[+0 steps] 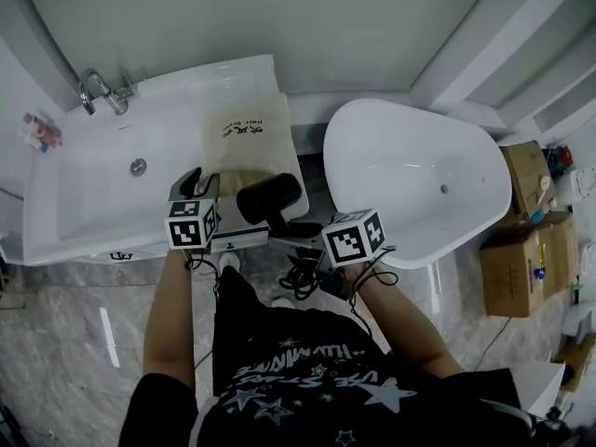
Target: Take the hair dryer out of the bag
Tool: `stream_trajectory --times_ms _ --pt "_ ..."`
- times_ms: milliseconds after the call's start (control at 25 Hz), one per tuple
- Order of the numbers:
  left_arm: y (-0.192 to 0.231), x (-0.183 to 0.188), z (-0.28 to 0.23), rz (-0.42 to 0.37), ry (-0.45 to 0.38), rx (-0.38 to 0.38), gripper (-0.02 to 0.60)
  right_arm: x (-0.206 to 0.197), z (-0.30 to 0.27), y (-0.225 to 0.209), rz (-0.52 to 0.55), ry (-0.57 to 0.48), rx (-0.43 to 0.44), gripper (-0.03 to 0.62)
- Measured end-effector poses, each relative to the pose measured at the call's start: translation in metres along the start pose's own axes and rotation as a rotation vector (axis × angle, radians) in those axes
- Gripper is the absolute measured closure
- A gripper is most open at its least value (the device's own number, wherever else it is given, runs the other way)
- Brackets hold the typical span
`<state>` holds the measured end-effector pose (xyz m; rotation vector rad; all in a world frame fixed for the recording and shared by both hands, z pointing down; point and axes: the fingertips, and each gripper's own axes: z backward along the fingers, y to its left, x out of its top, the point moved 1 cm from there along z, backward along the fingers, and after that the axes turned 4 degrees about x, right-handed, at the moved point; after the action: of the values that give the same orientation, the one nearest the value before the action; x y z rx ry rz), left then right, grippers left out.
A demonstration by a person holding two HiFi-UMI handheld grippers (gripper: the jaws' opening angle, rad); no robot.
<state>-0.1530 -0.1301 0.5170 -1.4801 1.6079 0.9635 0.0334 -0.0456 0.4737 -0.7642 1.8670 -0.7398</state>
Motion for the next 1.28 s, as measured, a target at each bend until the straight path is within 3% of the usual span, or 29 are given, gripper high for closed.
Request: stream_trajectory --times_ms 200,480,880,1080,1280 --pt "-0.015 0.0 0.046 0.026 -0.053 0.082 0.351 0.0 0.031 0.009 0.043 -0.044 0.028 0.421" --pt "-0.04 0.006 0.127 0.067 -0.164 0.163 0.348 0.015 0.053 0.018 0.089 -0.136 0.049 0.419" --pt "-0.039 -0.024 0.211 0.136 -0.208 0.253 0.354 0.018 0.012 0.04 0.094 -0.136 0.113 0.419" --pt "-0.047 -0.041 0.259 0.195 -0.193 0.302 0.521 0.0 -0.001 0.064 0.08 -0.08 0.144 0.419" --pt "-0.049 -0.09 0.31 0.235 -0.224 0.338 0.552 -0.045 -0.021 0.088 0.13 -0.029 0.149 0.419"
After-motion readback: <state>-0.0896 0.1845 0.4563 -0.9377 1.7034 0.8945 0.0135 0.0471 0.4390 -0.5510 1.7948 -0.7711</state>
